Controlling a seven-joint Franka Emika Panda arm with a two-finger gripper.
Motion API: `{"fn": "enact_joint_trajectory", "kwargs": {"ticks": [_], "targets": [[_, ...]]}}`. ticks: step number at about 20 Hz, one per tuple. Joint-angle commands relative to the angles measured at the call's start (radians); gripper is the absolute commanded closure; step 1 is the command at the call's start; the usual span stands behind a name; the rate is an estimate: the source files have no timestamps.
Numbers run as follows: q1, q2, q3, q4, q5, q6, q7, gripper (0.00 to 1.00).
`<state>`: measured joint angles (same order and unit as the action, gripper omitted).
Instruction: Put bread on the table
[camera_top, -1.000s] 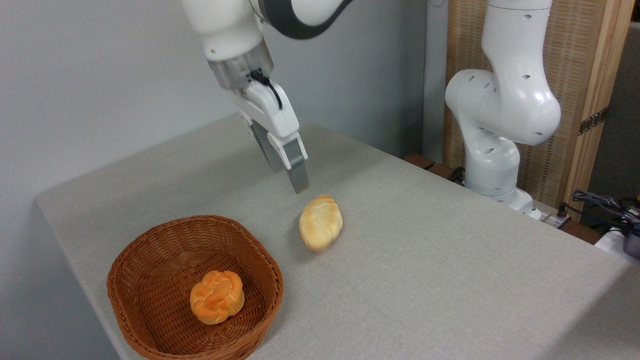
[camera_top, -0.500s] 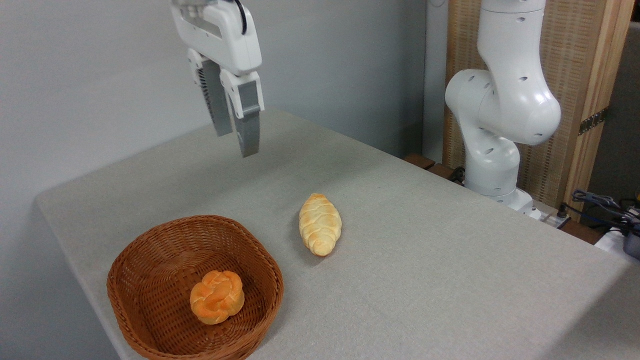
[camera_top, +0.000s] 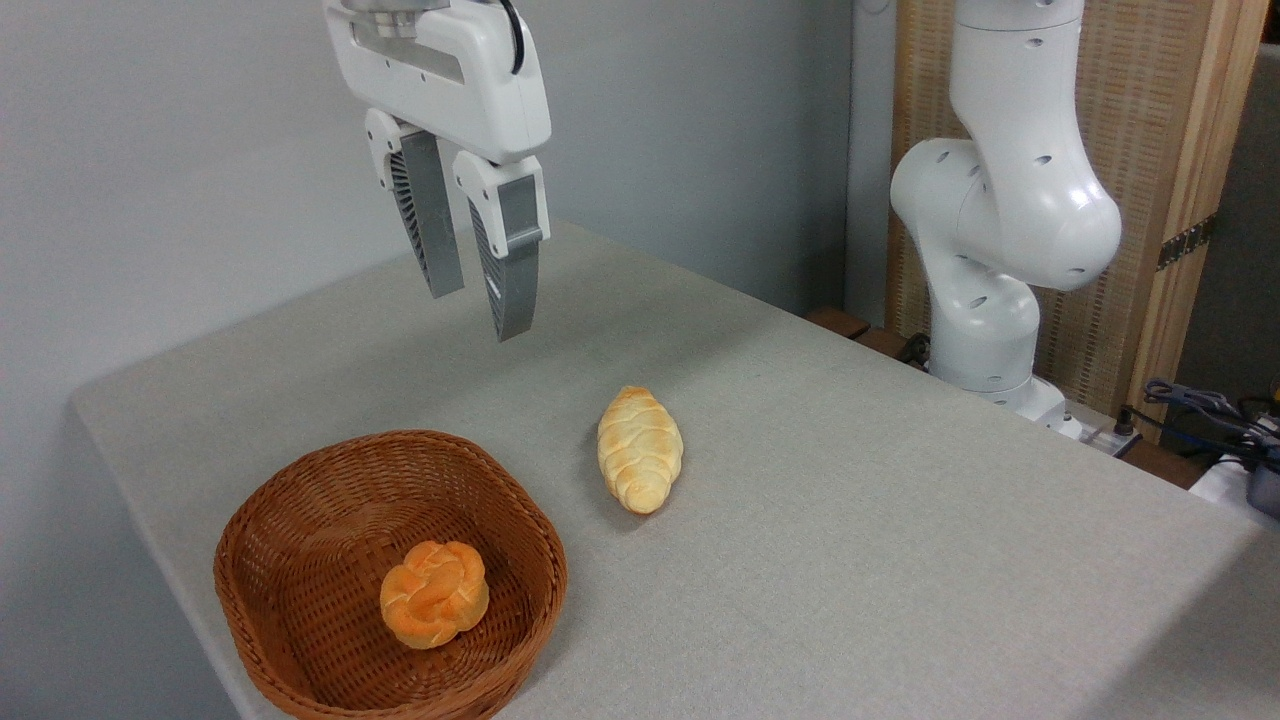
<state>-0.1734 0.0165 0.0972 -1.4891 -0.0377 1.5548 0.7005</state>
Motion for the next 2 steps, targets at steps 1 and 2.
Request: {"fn": "enact_joint_trajectory", "kwargs": {"ticks": [1, 2], "targets": [[-0.021, 0.003, 0.021, 0.001, -0.011, -0.024, -0.003, 0.00], [-0.021, 0.003, 0.021, 0.001, -0.011, -0.024, -0.003, 0.00]]}}
